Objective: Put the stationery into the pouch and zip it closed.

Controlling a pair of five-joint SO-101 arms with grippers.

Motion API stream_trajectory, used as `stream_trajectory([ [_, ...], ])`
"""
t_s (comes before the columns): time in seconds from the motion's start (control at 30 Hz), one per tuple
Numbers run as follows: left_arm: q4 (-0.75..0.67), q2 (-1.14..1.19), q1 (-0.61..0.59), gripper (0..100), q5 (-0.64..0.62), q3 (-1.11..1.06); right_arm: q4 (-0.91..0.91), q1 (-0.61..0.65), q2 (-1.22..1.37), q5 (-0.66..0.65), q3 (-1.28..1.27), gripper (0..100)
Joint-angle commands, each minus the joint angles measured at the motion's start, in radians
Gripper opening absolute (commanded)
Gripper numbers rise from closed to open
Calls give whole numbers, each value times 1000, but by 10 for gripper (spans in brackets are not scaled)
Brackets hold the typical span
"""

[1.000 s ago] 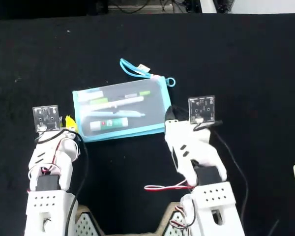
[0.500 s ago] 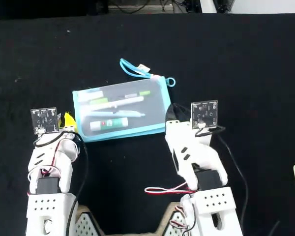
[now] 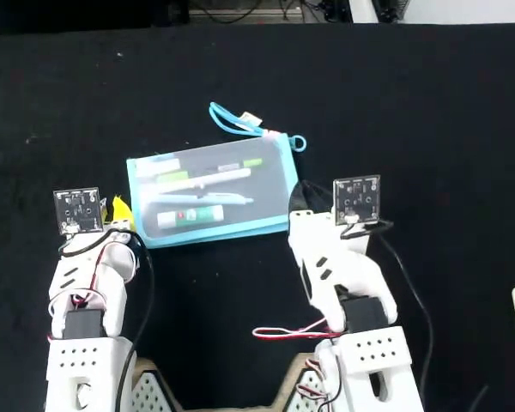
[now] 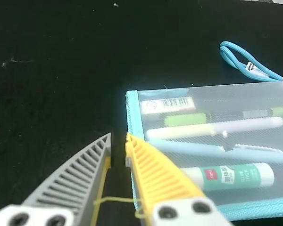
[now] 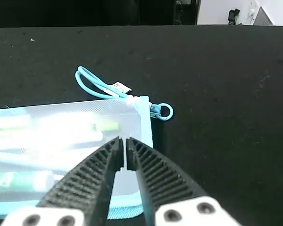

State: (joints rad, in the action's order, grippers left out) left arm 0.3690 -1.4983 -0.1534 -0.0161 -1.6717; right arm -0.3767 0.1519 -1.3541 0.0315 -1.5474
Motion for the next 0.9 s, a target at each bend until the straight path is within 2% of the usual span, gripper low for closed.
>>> stream_trajectory([
  [0.0, -26, -14, -8, 68, -3, -16, 2, 5, -28, -9, 10, 15],
  [0.23, -26, -14, -10, 68, -3, -16, 6, 2, -30, -9, 27, 15],
  [0.47, -26, -14, -10, 68, -3, -16, 32, -14, -30, -5, -76, 12],
  [0.67, -26, -14, -10, 68, -3, -16, 81, -129, -90, -2, -151, 14],
  [0.87, -26, -14, -8, 68, -3, -18, 0, -184, -170, 0, -150, 15],
])
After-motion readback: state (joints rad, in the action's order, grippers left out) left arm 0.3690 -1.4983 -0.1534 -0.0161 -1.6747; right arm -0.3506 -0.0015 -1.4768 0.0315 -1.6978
